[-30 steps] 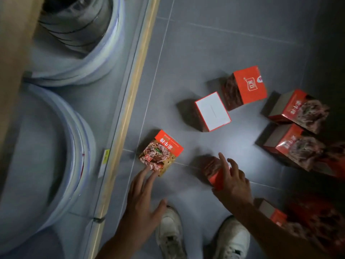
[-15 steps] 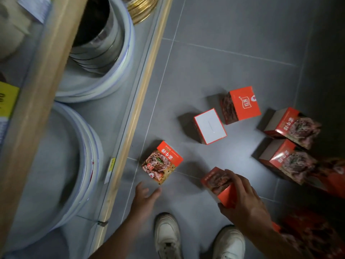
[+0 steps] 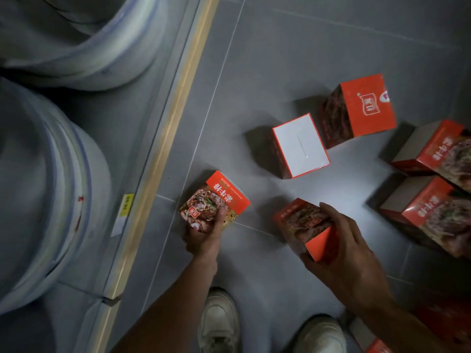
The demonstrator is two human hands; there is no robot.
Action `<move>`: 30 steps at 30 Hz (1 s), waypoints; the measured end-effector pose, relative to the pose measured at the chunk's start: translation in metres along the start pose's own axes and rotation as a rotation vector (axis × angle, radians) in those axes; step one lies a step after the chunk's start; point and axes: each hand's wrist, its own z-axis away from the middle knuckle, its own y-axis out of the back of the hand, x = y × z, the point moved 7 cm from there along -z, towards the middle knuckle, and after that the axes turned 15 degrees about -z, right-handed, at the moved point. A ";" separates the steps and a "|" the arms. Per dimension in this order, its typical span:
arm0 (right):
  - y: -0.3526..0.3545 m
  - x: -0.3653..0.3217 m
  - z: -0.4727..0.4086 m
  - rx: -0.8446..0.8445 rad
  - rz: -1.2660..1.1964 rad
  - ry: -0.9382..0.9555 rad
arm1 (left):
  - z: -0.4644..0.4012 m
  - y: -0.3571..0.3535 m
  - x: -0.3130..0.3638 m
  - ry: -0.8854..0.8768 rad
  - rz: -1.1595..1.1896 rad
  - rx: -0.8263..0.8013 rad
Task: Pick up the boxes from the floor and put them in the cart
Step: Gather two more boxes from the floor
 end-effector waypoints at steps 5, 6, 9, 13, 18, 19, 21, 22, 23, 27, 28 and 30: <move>0.000 0.009 0.015 0.001 -0.015 -0.013 | 0.028 -0.005 0.041 -0.176 0.228 -0.041; 0.002 0.008 0.018 0.008 -0.021 -0.014 | 0.034 -0.001 0.051 -0.246 0.190 -0.010; 0.012 -0.001 0.031 0.026 -0.014 -0.014 | 0.055 0.019 0.075 -0.313 0.027 0.087; 0.033 -0.035 0.046 0.024 -0.035 0.045 | 0.090 0.056 0.112 -0.396 -0.250 0.105; 0.068 -0.105 0.067 0.039 -0.022 0.030 | 0.146 0.122 0.152 -0.605 -0.358 0.123; 0.076 -0.124 0.071 0.038 -0.010 0.038 | 0.159 0.135 0.163 -0.651 -0.361 0.134; 0.096 -0.161 0.078 0.025 0.012 0.033 | 0.184 0.160 0.185 -0.725 -0.362 0.115; 0.108 -0.181 0.084 0.029 0.020 0.039 | 0.198 0.173 0.196 -0.765 -0.361 0.095; 0.121 -0.200 0.091 0.042 0.031 0.057 | 0.212 0.187 0.207 -0.803 -0.364 0.074; 0.184 -0.288 0.120 0.074 0.079 0.106 | 0.294 0.258 0.265 -0.962 -0.355 0.048; 0.199 -0.310 0.128 0.078 0.095 0.133 | 0.316 0.276 0.280 -1.012 -0.355 0.058; 0.231 -0.355 0.147 0.091 0.121 0.143 | 0.361 0.312 0.307 -1.090 -0.351 0.087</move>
